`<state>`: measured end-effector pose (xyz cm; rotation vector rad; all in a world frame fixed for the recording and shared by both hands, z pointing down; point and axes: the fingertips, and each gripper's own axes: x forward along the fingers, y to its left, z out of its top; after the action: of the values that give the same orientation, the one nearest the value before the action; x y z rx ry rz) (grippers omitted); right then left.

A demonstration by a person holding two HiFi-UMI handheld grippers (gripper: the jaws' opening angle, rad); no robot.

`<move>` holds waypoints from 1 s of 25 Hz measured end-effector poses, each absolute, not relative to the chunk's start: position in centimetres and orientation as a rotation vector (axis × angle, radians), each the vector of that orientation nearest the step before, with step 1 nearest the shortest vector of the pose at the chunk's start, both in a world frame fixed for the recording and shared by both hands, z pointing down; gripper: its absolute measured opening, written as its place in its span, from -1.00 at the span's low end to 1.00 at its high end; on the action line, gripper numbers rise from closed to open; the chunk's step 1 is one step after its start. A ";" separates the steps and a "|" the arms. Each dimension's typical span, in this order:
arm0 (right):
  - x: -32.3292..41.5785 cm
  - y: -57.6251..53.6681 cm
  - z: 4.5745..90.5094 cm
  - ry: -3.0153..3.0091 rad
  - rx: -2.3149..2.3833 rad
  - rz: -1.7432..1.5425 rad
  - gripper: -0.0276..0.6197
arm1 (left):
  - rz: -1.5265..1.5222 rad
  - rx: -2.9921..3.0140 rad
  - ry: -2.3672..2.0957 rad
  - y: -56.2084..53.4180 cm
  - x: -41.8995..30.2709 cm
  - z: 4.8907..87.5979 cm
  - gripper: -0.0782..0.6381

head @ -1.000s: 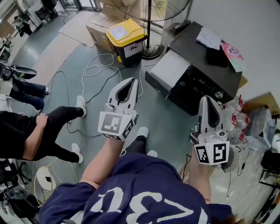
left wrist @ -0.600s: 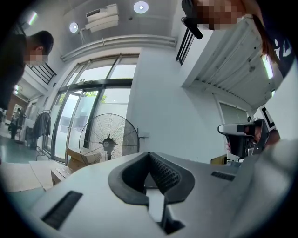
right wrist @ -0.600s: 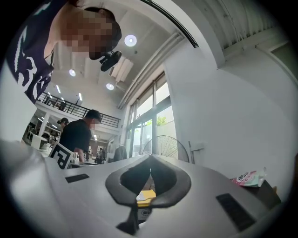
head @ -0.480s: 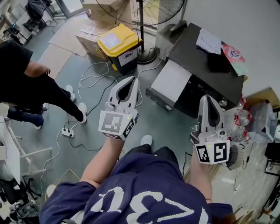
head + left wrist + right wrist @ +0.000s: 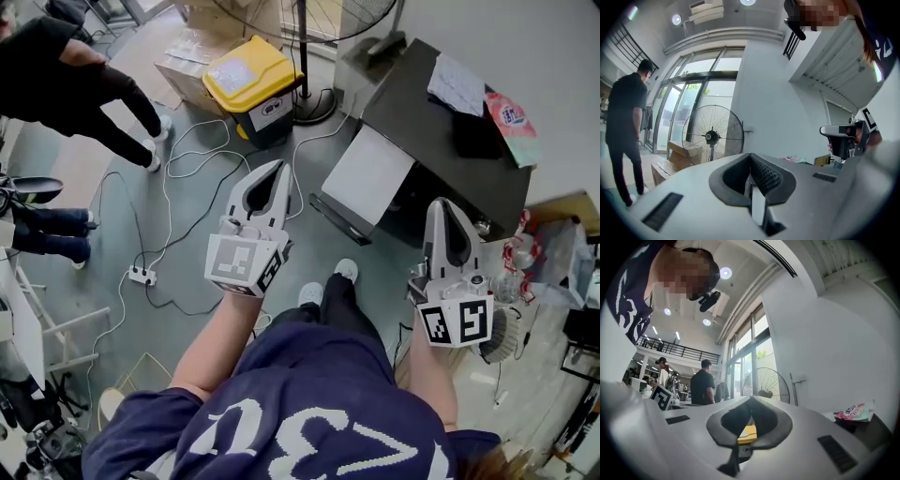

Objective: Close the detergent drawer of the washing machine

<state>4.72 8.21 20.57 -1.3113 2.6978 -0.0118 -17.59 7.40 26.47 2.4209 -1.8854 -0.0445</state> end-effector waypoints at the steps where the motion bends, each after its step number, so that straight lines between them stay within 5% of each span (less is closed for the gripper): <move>1: 4.7 7.4 20.5 2.698 -1.293 -0.015 -0.87 | -0.038 2.414 -1.892 6.9 -17.5 26.5 -0.73; 25: 7.1 -3.4 28.0 2.885 -1.070 -0.218 -0.87 | 0.014 2.410 -1.875 -5.2 -11.9 29.9 -0.73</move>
<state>7.06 -3.45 28.03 -1.0701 2.8851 -0.2184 -11.94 -5.15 29.90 2.4103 -1.8751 0.0140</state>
